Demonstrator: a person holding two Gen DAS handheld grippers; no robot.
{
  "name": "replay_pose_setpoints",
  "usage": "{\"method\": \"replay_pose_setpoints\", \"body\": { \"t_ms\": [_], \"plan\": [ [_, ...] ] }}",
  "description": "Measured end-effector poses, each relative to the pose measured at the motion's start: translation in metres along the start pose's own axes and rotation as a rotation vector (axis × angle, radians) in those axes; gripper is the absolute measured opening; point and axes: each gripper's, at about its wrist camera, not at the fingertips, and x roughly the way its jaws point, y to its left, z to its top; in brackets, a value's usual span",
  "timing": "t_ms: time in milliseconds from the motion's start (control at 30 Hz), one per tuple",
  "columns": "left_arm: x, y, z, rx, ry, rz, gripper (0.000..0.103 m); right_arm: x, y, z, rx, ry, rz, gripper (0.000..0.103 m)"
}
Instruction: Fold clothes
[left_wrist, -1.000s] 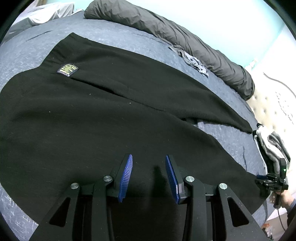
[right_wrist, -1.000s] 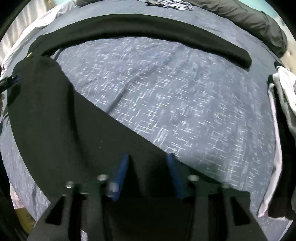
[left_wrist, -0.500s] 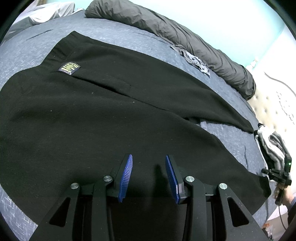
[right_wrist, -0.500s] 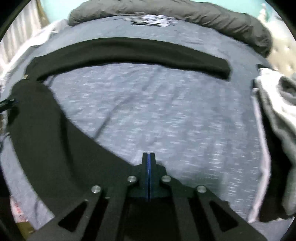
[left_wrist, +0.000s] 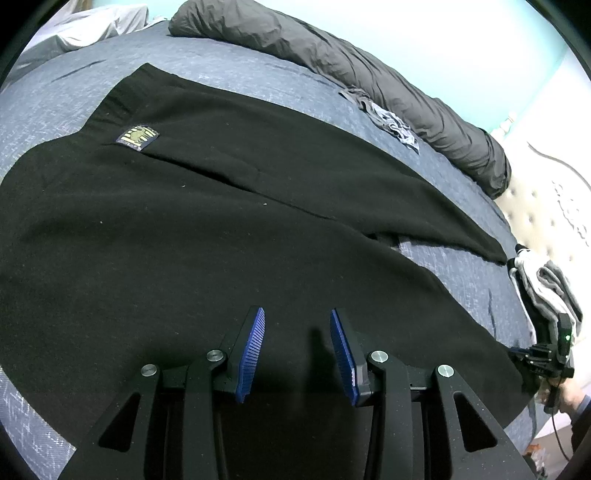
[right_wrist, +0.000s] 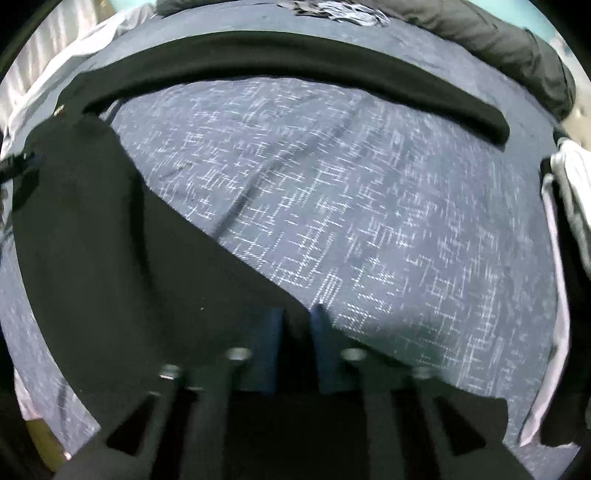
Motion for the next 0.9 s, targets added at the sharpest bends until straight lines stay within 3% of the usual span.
{"method": "replay_pose_setpoints", "body": {
  "t_ms": [267,500,800,867,900],
  "plan": [
    [-0.001,0.003,0.001,-0.008,-0.002,-0.001,0.04,-0.022,-0.013,0.0,0.086,-0.094,-0.031,0.004],
    [-0.002,0.004,0.001,-0.009,0.0,-0.003,0.04,-0.017,-0.016,0.003,0.192,-0.094,-0.104,0.004],
    [-0.002,0.003,0.001,-0.012,-0.003,-0.006,0.04,-0.013,-0.016,0.0,0.243,-0.09,-0.099,0.005],
    [-0.001,0.003,0.001,-0.011,-0.002,-0.006,0.04,-0.009,-0.017,0.0,0.237,-0.084,-0.103,0.011],
    [-0.001,0.002,0.001,-0.011,-0.001,-0.006,0.04,-0.007,-0.017,0.001,0.231,-0.072,-0.115,0.029]
  ]
}}
